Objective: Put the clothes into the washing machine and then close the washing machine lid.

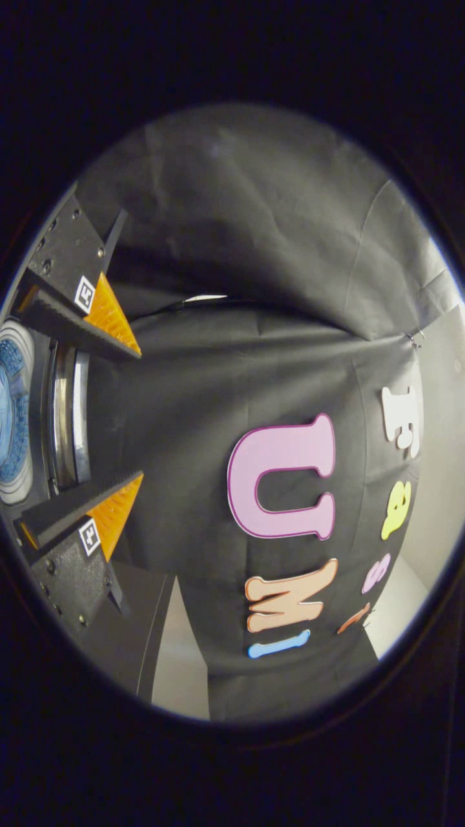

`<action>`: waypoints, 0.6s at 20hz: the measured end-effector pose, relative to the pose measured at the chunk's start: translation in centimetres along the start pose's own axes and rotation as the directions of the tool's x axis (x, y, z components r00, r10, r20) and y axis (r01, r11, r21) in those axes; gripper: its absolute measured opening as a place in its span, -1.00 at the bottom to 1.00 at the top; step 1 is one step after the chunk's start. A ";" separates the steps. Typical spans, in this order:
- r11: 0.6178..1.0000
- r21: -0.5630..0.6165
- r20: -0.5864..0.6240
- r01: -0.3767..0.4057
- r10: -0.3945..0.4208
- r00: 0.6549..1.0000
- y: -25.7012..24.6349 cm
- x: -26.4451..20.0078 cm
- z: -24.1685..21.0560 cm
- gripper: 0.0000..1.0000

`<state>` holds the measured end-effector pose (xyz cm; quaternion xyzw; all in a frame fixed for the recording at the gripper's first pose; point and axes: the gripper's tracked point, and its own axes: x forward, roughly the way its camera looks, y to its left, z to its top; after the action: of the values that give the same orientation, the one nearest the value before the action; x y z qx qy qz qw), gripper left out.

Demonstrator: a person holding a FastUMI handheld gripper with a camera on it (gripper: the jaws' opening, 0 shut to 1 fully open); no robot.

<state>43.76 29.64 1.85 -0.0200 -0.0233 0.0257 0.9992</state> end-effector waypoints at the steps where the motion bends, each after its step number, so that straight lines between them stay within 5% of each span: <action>1: 1.000 -0.002 -0.001 0.001 -0.001 1.000 0.0 -0.2 -0.2 0.98; 7: 1.000 0.004 -0.032 -0.004 0.004 0.999 -0.1 -1.5 -1.4 0.98; 12: 0.998 0.043 -0.156 0.035 -0.028 0.987 -1.4 -5.3 -7.4 0.96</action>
<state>38.88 27.73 -5.73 0.0012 0.0551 0.0089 0.9984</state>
